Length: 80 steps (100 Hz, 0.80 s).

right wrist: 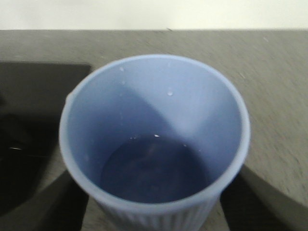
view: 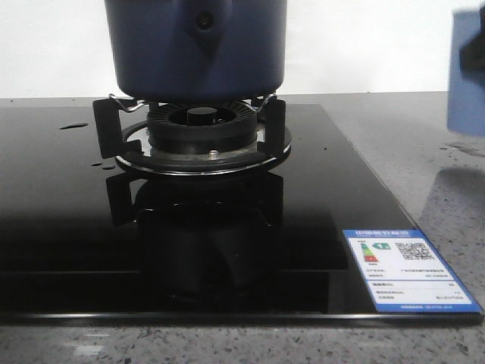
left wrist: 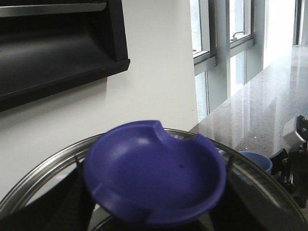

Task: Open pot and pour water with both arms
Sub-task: 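Tilt the saucepan with the right gripper, pouring water into the cup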

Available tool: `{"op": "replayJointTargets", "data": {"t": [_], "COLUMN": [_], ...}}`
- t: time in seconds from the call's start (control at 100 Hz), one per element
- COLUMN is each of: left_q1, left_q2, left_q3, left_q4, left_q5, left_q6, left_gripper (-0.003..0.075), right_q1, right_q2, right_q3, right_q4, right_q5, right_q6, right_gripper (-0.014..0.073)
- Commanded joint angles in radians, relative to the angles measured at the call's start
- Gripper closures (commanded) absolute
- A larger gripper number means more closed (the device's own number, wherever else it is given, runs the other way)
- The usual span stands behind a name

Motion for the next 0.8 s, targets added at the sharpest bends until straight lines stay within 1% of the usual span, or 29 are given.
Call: {"op": "replayJointTargets", "data": {"t": [0.0, 0.12, 0.17, 0.25, 0.39, 0.51, 0.59, 0.71, 0.79], "left_q1": [0.002, 0.002, 0.002, 0.002, 0.002, 0.002, 0.002, 0.002, 0.002], "left_q2": [-0.023, -0.023, -0.023, -0.023, -0.023, -0.023, -0.023, -0.023, -0.023], "left_q3": [-0.033, -0.033, -0.033, -0.033, -0.033, -0.033, -0.033, -0.033, -0.033], "left_q4": [-0.089, -0.089, -0.089, -0.089, -0.089, -0.089, -0.089, -0.081, -0.062], "left_q5": [-0.004, -0.004, -0.004, -0.004, -0.004, -0.001, 0.001, -0.014, -0.014], "left_q6": [-0.01, -0.01, -0.01, -0.01, -0.01, -0.01, -0.013, -0.069, -0.083], "left_gripper": [0.0425, 0.0425, 0.0425, 0.0425, 0.0425, 0.0425, 0.0425, 0.0425, 0.0425], "right_q1": [0.001, 0.004, 0.013, 0.044, 0.13, 0.195, 0.217, 0.234, 0.241], "right_q2": [-0.055, -0.052, -0.05, -0.041, -0.003, 0.051, 0.089, 0.143, 0.175], "right_q3": [-0.124, -0.256, -0.305, -0.378, -0.484, -0.578, -0.635, -0.719, -0.768], "right_q4": [-0.046, -0.046, -0.046, -0.046, -0.046, -0.046, -0.046, -0.051, -0.051], "right_q5": [0.015, 0.146, 0.18, 0.207, 0.239, 0.315, 0.356, 0.411, 0.449], "right_q6": [0.0, 0.0, -0.014, -0.052, -0.141, -0.218, -0.255, -0.305, -0.347], "right_gripper": [0.0367, 0.0367, 0.0367, 0.0367, 0.0367, 0.0367, 0.0367, 0.0367, 0.0367]}}
